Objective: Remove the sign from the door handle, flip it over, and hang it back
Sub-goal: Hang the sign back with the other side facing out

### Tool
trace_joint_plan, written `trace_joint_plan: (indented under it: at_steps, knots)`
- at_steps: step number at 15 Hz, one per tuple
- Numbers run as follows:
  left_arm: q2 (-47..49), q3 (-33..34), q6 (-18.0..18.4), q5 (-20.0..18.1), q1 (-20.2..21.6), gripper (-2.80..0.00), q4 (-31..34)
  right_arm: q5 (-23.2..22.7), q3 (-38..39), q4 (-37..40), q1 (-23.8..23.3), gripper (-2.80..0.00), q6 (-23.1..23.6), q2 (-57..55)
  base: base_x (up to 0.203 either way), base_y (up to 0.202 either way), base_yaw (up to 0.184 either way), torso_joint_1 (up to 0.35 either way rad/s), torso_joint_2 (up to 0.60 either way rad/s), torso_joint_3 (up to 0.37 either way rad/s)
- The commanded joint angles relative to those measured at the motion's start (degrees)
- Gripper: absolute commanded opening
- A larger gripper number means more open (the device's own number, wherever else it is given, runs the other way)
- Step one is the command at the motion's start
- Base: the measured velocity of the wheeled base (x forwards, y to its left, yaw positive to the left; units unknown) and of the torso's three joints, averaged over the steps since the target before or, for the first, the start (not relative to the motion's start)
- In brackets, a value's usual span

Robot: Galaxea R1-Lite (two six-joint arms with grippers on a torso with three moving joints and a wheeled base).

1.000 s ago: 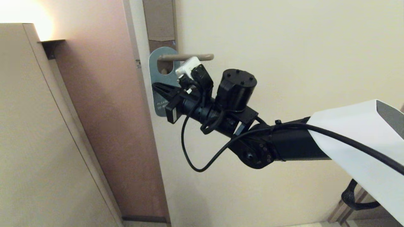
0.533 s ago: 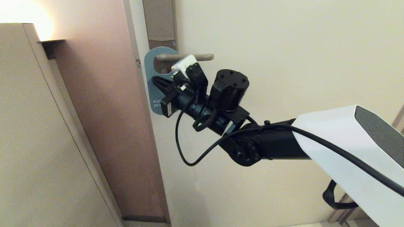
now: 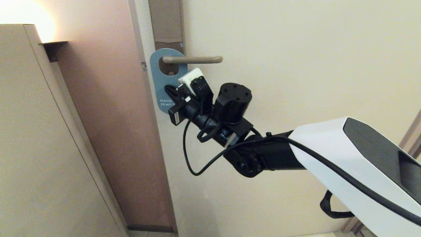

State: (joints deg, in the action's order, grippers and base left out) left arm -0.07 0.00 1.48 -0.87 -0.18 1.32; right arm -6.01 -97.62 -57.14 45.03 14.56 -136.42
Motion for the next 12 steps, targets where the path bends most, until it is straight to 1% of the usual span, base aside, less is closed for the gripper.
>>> trace_joint_plan:
  at_steps: [1, 12]
  knots:
    - [0.07, 0.0, 0.02, -0.01, 0.01, -2.8, 0.0, -0.05, -0.02, -0.34, -0.21, -2.8, 0.21, -0.87, 0.0, 0.0, 0.0, 0.0, 0.0, 0.0]
    - [0.07, 0.0, 0.02, -0.01, 0.01, -2.8, 0.0, 0.03, 0.99, -0.09, -0.7, -2.8, 1.0, -0.46, 0.0, 0.0, 0.0, 0.0, 0.0, 0.0]
